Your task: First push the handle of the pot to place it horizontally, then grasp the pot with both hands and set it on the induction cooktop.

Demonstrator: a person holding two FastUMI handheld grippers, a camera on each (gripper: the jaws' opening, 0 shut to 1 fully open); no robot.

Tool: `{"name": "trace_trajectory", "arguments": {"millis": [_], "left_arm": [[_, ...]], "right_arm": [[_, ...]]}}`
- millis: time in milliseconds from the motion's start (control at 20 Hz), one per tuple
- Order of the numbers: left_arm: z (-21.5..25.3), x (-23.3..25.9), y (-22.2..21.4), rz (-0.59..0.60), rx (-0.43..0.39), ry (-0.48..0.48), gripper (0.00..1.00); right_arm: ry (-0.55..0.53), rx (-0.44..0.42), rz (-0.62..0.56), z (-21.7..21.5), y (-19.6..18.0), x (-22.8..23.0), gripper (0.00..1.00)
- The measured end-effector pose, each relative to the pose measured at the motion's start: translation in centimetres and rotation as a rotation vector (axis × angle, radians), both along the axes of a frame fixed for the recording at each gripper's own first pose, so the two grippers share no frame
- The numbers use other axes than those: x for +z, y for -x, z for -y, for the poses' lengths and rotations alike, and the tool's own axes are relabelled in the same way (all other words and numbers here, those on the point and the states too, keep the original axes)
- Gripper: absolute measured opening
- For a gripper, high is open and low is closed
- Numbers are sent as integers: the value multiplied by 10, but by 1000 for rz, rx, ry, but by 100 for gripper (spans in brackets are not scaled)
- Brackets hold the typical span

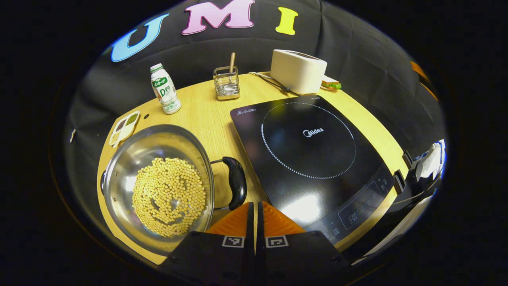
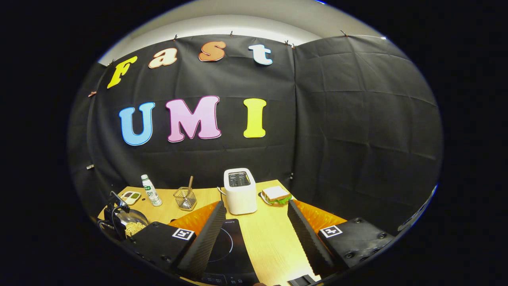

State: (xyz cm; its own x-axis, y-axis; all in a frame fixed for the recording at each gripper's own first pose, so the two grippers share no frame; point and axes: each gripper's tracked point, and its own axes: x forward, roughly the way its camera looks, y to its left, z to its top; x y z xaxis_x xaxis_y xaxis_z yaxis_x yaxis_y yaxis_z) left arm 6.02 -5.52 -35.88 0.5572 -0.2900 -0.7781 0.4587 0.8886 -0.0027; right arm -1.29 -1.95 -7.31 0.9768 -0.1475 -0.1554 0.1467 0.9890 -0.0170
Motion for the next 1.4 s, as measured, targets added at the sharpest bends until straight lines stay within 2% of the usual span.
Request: {"name": "trace_trajectory", "arguments": {"millis": [350,850,950,1100,1300,1400], "left_arm": [[3,3,-28,59,-18,-12,5],[13,9,-50,108,-61,-30,5],[11,13,-42,99,-48,-3,5],[15,30,-12,97,-22,92,5],[-26,77,6,260,47,76,5],[-48,103,13,322,105,123,6]], "right_arm": [[19,8,26,-1,4,9,99],[14,1,-17,-2,15,-4,99],[6,9,-27,-6,15,-7,99],[-30,44,-57,-20,15,-16,99],[-54,94,-124,-45,11,-37,99],[-54,139,-168,-69,7,-49,99]]}}
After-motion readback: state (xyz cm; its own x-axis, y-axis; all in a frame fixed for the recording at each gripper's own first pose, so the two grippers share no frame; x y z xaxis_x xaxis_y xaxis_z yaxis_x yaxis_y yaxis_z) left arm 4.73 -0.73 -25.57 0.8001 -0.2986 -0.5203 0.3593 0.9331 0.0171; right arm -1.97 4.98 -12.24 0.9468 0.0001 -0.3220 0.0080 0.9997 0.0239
